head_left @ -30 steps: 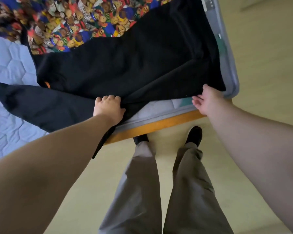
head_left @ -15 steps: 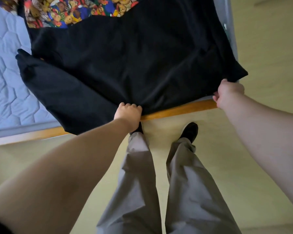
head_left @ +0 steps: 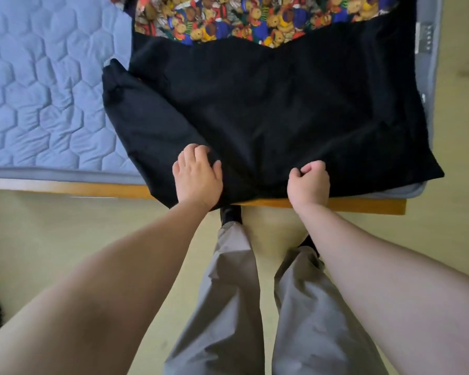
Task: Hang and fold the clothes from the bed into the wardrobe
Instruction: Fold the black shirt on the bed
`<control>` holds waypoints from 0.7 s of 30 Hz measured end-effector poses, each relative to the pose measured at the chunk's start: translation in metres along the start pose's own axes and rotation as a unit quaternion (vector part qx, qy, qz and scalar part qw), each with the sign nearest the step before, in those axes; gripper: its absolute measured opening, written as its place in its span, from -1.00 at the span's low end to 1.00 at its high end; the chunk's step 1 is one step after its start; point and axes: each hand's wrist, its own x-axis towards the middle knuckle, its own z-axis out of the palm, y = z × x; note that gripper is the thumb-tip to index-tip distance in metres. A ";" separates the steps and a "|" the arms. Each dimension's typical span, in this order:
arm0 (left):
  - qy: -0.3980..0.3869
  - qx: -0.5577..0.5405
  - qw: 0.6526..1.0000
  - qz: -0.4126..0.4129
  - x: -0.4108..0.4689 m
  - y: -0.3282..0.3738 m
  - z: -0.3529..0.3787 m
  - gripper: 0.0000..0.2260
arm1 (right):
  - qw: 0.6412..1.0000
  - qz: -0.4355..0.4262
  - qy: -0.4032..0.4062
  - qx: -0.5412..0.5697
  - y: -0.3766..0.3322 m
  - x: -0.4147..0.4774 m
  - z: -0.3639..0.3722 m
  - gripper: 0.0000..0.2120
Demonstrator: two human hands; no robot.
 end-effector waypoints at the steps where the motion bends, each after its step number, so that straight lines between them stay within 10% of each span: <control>1: 0.016 -0.011 0.998 -0.053 0.008 -0.016 -0.006 -0.64 | 0.999 -0.034 -0.029 -0.023 -0.012 -0.007 0.014 -0.90; 8: -0.010 -0.234 0.894 -0.382 0.066 -0.114 -0.034 -0.48 | 0.967 -0.166 -0.177 -0.071 -0.100 -0.029 0.108 -0.84; 16: -0.078 -0.517 0.718 -0.460 0.124 -0.154 -0.037 -0.67 | 0.934 -0.183 -0.248 -0.181 -0.183 -0.003 0.184 -0.36; 21: 0.005 -0.436 0.845 -0.310 0.147 -0.143 -0.044 -0.72 | 0.947 -0.084 -0.310 -0.004 -0.219 0.008 0.186 -0.58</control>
